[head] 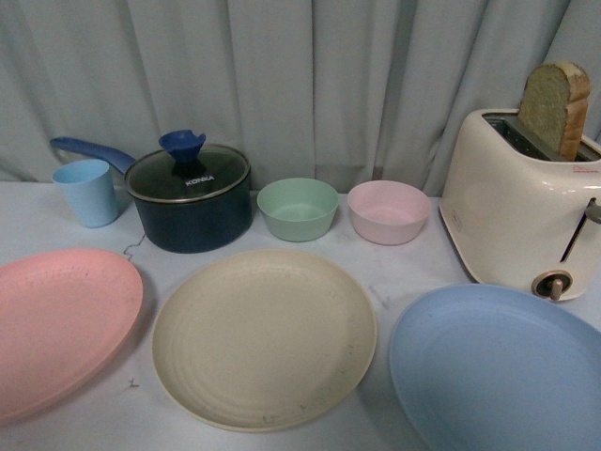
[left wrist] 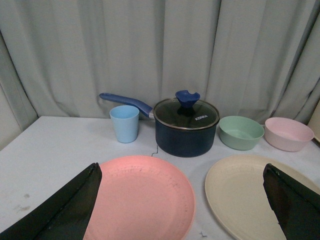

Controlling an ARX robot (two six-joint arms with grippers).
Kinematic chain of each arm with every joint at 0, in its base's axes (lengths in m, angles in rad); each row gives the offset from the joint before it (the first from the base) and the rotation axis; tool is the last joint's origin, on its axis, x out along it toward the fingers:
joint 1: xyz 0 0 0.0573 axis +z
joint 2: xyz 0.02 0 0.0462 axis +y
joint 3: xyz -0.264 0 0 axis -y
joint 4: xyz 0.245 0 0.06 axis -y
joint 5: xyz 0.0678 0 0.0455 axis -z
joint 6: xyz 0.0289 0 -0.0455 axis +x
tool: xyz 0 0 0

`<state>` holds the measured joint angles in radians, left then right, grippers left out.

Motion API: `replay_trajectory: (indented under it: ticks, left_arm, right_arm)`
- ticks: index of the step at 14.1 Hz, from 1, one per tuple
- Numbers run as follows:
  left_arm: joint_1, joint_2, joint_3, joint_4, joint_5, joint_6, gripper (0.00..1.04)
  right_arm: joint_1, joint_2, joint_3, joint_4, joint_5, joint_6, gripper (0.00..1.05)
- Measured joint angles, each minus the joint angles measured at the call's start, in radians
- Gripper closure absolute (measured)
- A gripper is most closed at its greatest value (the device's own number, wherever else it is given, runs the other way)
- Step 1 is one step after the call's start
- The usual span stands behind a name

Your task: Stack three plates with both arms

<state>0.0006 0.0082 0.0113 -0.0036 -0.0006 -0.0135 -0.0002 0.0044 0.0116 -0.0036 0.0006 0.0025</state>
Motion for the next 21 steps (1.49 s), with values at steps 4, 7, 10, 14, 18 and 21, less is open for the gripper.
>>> replay_trajectory:
  ticks: [4, 7, 10, 14, 18, 21]
  left_arm:
    - [0.000, 0.000, 0.000, 0.000, 0.000, 0.000, 0.07]
    - [0.000, 0.000, 0.000, 0.000, 0.000, 0.000, 0.07]
    - [0.000, 0.000, 0.000, 0.000, 0.000, 0.000, 0.07]
    - [0.000, 0.000, 0.000, 0.000, 0.000, 0.000, 0.07]
    - [0.000, 0.000, 0.000, 0.000, 0.000, 0.000, 0.07]
    - [0.000, 0.000, 0.000, 0.000, 0.000, 0.000, 0.07]
  right_arm:
    - [0.000, 0.000, 0.000, 0.000, 0.000, 0.000, 0.06]
    - [0.000, 0.000, 0.000, 0.000, 0.000, 0.000, 0.06]
    - [0.000, 0.000, 0.000, 0.000, 0.000, 0.000, 0.06]
    - [0.000, 0.000, 0.000, 0.000, 0.000, 0.000, 0.06]
    - [0.000, 0.000, 0.000, 0.000, 0.000, 0.000, 0.06]
    - [0.000, 0.000, 0.000, 0.000, 0.000, 0.000, 0.06]
